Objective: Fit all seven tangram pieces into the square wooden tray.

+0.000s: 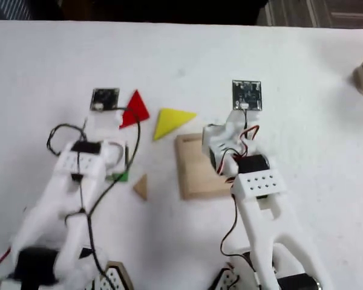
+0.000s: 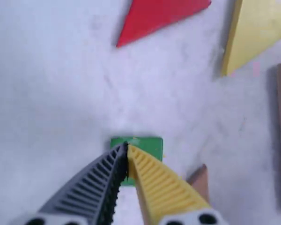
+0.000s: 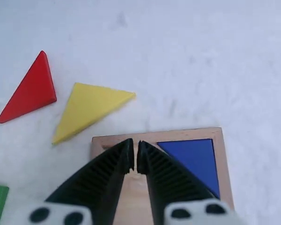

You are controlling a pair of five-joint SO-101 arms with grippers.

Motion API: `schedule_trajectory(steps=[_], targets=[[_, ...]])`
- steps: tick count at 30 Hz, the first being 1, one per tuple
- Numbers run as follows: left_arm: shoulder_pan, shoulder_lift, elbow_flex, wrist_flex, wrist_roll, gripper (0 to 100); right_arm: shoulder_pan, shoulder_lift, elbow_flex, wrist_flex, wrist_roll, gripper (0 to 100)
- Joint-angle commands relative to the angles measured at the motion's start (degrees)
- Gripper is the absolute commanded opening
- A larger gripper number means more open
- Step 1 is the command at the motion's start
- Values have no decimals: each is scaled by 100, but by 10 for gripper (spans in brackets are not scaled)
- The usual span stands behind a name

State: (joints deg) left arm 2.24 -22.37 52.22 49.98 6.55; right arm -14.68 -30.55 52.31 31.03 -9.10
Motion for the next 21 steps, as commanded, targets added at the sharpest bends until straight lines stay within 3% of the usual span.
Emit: schedule_trajectory(steps=[1, 4, 10, 16, 21], targets=[[-101, -1138, 369, 440, -53, 23, 4, -22, -44, 40, 510, 22], [-198, -1895, 809, 440, -53, 23, -180, -22, -18, 154, 615, 20], [743, -2668, 1345, 440, -545, 44, -347, -22, 0, 242, 624, 20], [1244, -2211, 1336, 440, 264, 264, -312, -22, 9, 242, 651, 20], [1429, -1103, 905, 360, 563, 256, -303, -22, 0, 233, 659, 20]])
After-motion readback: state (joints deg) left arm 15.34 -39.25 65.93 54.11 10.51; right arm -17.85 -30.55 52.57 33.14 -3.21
